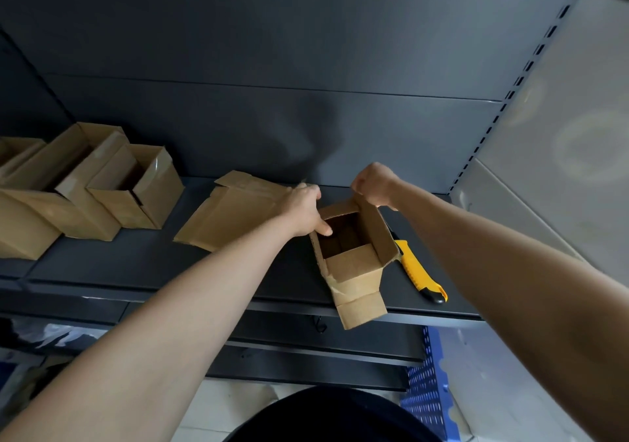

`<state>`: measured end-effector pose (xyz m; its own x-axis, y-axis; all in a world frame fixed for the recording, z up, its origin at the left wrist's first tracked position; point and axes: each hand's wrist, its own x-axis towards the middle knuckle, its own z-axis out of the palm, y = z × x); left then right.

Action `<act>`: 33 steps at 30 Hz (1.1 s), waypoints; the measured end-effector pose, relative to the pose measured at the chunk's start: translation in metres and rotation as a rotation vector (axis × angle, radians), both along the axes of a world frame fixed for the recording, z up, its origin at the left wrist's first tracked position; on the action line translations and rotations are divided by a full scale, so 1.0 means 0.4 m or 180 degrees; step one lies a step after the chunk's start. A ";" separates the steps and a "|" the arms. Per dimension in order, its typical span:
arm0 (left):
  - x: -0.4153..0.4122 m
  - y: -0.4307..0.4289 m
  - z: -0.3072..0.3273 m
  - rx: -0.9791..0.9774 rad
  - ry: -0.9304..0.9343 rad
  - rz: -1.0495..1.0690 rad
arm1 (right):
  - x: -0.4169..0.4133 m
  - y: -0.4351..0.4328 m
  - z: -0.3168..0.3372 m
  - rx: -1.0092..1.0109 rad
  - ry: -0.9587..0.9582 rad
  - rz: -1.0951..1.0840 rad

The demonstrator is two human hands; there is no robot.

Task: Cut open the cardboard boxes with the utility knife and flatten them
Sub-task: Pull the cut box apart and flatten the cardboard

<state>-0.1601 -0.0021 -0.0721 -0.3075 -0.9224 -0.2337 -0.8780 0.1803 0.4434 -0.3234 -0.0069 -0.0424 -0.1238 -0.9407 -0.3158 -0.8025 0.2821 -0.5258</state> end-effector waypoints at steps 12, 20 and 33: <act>-0.008 -0.031 0.034 -0.0077 0.1657 0.1566 | -0.011 -0.009 0.017 -0.0394 -0.0341 -0.0644; -0.001 -0.021 0.065 0.0086 0.2150 0.1990 | 0.000 0.009 0.032 -0.0174 -0.1263 -0.0201; -0.010 0.050 0.120 0.0426 -0.0760 -0.0813 | -0.031 0.015 0.037 -0.0735 -0.0084 -0.0836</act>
<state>-0.1640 0.0177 -0.0242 -0.4460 -0.7794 -0.4400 -0.8937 0.3612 0.2660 -0.3356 -0.0010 -0.0276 -0.3657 -0.9248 -0.1047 -0.7036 0.3483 -0.6194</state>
